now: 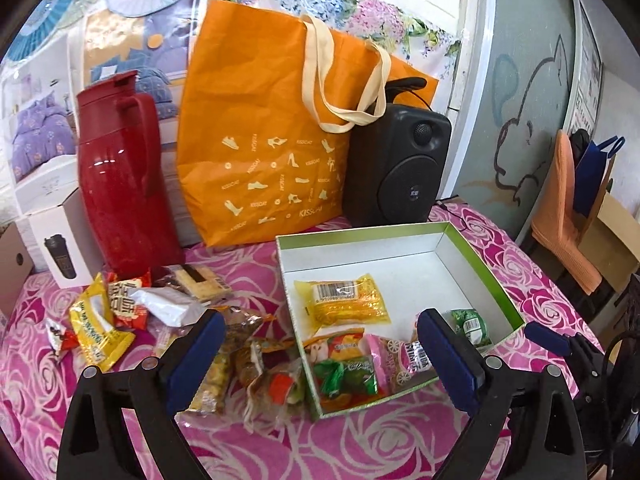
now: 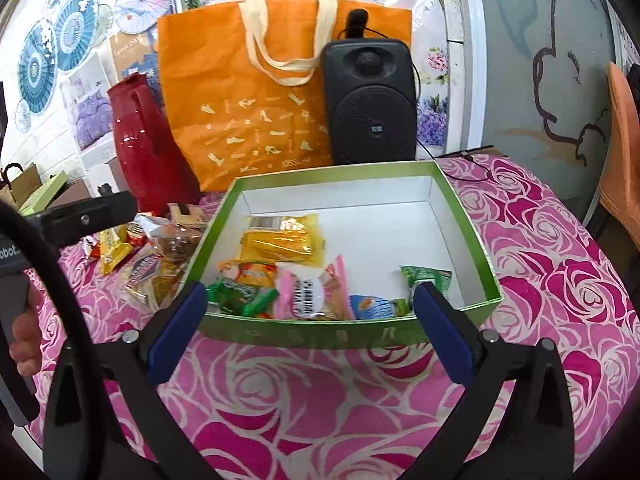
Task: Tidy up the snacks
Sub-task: 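Move both open tools back toward the snack pile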
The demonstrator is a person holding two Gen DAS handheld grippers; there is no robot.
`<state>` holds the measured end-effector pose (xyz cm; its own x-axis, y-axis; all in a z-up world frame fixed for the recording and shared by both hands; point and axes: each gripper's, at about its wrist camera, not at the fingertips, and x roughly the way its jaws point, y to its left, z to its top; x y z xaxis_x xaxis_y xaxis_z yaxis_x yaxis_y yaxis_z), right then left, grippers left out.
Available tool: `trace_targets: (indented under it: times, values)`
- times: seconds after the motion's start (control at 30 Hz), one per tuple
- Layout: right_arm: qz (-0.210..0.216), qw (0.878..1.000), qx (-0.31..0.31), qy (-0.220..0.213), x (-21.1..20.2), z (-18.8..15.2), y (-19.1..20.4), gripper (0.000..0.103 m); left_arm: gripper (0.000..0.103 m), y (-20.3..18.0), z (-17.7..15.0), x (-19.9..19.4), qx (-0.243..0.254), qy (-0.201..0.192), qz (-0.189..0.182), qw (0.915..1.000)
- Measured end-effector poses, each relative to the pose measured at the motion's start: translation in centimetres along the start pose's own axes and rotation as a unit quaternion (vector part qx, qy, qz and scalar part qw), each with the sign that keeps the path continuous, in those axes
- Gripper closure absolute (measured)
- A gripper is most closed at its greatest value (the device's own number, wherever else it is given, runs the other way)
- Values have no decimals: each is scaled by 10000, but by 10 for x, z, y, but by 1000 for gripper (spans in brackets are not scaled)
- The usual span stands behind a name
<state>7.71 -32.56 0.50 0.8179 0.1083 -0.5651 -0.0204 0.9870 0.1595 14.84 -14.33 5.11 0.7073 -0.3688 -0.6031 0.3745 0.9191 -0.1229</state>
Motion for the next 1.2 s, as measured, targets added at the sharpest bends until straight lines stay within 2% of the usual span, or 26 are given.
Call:
trace_targets:
  times: [0.07, 0.27, 0.5, 0.7, 0.8, 0.87, 0.97, 1.07, 1.2]
  values:
    - [100, 9999, -37, -33, -2, -2, 11, 0, 4, 6, -4, -10, -38, -35, 32, 10000]
    - [446, 9981, -332, 258, 8, -13, 53, 0, 4, 52, -23, -44, -505, -187, 237, 9983]
    - [866, 9913, -790, 601, 25, -25, 107, 0, 4, 115, -61, -63, -793, -24, 864, 9931]
    - [1024, 9857, -853, 1028, 45, -35, 134, 2, 4, 153, -94, -66, -1110, 175, 785, 9906]
    - [964, 9851, -936, 1074, 47, -38, 140, 13, 5, 159, -100, -61, -1142, 262, 646, 9910]
    - [937, 9852, -939, 1084, 48, -38, 140, 24, 5, 156, -102, -55, -1053, 302, 575, 9923]
    - [880, 9854, -904, 1142, 50, -37, 136, 36, 9, 150, -98, -38, -897, 382, 424, 9943]
    - [925, 9844, -848, 1229, 49, -39, 132, 39, 13, 147, -90, -10, -878, 555, 203, 9944]
    - [1116, 9795, -869, 1433, 53, -46, 136, 46, 13, 149, -78, 27, -976, 816, 128, 9918]
